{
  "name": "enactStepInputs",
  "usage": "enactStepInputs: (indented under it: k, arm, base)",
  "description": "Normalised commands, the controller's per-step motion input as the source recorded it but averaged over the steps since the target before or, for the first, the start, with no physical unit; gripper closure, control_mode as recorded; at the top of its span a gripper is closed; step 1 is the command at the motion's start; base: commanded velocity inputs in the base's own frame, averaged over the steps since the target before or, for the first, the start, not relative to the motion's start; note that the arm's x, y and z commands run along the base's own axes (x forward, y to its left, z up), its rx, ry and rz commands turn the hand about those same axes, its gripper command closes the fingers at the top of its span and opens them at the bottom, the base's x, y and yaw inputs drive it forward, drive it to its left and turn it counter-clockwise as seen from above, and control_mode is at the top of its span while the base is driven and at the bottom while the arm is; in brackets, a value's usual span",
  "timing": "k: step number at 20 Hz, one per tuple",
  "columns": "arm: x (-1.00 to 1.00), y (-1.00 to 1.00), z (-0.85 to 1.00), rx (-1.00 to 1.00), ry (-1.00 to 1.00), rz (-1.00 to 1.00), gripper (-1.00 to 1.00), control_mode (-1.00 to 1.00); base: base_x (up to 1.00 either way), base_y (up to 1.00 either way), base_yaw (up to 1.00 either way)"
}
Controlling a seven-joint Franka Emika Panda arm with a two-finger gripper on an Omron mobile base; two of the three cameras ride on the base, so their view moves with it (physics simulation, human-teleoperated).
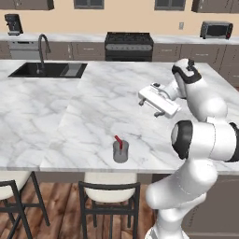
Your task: Take a straw from the drawer in front and place it inside the glass cup on the dining counter.
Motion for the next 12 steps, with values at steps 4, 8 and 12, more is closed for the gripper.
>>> enactStepInputs:
  k: [4, 8, 12]
  arm:
    - [-1.0, -0.69, 0.55, 0.0, 0.0, -0.01, -1.0, -1.0]
    - [-1.0, -0.64, 0.23, 0.0, 0.0, 0.0, -1.0, -1.0]
    - [-0.75, -0.31, 0.01, 0.0, 0.0, 0.0, -1.0, -1.0]
  base:
    - [0.0, 0.0, 0.0]
    - [0.0, 0.0, 0.0]
    - [0.0, 0.0, 0.0]
